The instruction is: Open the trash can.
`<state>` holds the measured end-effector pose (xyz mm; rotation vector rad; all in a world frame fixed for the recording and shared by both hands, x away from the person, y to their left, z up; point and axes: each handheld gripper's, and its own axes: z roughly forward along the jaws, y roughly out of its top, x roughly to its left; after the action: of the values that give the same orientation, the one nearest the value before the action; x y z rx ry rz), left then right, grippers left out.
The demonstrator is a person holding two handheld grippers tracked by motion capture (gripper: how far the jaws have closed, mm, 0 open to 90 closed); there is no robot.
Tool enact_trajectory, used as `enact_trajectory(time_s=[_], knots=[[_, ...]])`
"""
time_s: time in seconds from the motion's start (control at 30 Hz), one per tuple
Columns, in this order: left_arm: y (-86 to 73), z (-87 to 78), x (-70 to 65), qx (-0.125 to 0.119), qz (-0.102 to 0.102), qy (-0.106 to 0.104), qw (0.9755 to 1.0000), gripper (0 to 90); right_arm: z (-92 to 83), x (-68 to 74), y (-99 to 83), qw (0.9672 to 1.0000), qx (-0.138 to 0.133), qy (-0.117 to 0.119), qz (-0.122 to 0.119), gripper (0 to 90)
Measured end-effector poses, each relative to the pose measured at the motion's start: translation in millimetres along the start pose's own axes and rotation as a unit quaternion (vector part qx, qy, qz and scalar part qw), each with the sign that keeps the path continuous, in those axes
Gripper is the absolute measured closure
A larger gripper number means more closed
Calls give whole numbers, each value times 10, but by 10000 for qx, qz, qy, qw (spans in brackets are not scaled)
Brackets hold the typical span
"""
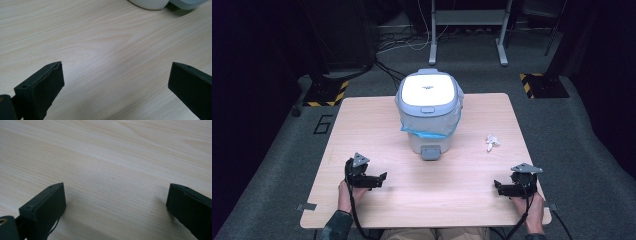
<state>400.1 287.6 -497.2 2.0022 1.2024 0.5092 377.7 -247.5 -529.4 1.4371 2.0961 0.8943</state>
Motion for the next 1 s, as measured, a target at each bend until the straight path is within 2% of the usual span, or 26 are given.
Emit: enact_trajectory(time_s=[0.27, 0.43, 0.5, 0.63, 1.0], knots=[[131, 30, -91, -54, 101, -129, 9999, 0, -1, 0, -1, 10000, -2, -2, 7, 18], [221, 48, -136, -76, 243, -204, 9995, 0, -1, 0, -1, 10000, -4, -3, 9, 20], [251, 63, -158, -114, 194, -235, 9995, 0, -1, -1, -1, 10000, -4, -5, 7, 20], [314, 96, -198, -77, 329, -279, 9990, 0, -1, -1, -1, 10000, -5, -5, 6, 21], [544, 229, -414, -92, 468, -476, 9977, 0, -3, 1, -2, 10000, -4, -7, 25, 23]])
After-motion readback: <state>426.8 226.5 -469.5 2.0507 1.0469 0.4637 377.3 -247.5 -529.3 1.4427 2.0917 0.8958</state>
